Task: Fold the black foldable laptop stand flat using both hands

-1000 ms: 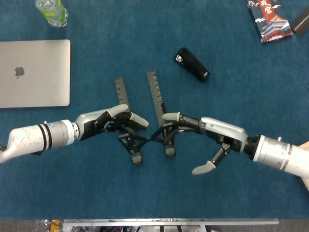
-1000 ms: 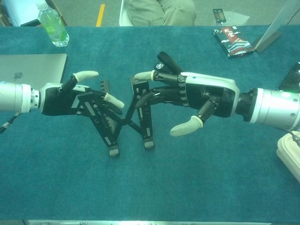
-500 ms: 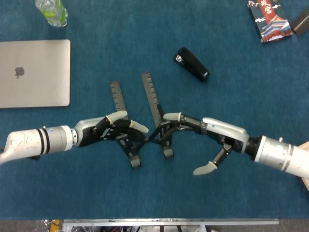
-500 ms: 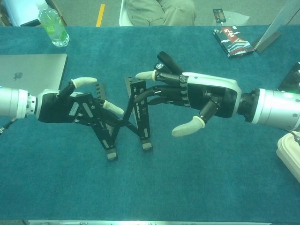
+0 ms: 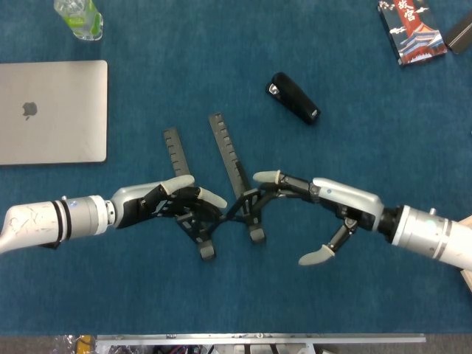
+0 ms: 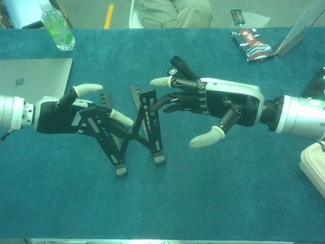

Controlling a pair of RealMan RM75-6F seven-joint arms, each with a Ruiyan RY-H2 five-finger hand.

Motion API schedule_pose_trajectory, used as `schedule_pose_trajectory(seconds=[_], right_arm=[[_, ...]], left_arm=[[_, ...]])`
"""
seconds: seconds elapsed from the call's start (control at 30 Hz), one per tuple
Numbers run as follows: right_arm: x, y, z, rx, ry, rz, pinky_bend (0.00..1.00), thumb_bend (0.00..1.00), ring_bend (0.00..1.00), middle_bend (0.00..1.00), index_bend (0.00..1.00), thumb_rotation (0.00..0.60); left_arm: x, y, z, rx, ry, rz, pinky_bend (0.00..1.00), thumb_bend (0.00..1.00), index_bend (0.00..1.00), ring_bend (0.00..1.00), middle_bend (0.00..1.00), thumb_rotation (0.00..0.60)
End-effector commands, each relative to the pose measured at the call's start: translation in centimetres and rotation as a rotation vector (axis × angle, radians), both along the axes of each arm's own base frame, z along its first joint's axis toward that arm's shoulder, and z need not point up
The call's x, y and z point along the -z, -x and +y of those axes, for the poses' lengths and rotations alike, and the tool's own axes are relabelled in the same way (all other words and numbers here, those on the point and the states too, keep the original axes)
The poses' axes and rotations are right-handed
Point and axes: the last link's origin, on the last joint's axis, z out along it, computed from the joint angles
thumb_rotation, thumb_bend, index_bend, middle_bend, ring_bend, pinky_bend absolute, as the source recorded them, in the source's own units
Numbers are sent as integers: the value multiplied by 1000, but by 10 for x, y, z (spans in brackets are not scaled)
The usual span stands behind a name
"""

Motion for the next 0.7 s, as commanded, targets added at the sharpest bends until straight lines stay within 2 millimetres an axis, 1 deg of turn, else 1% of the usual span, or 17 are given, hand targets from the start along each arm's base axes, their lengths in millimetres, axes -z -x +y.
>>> schedule_pose_trajectory(seconds=[0.03, 0.3, 0.53, 0.7], right_arm=[[2, 1, -1, -3, 10, 11, 74, 0, 28, 158, 20, 600], [12, 2, -11, -2, 47, 35, 74, 0, 28, 158, 20, 600], [27, 0, -22, -4, 55, 44, 74, 0, 28, 158, 20, 600], [38, -2, -27, -3, 39, 48, 74, 0, 28, 158, 20, 600]], left_arm=[[0, 0, 0, 5, -3, 4, 194, 217, 165, 124, 189, 0], [-3, 1, 0, 21, -12, 15, 194, 217, 165, 124, 189, 0], [-5, 1, -2, 30, -15, 23, 194, 217, 165, 124, 189, 0], [-6, 0, -3, 32, -16, 26, 194, 216, 165, 124, 189, 0]])
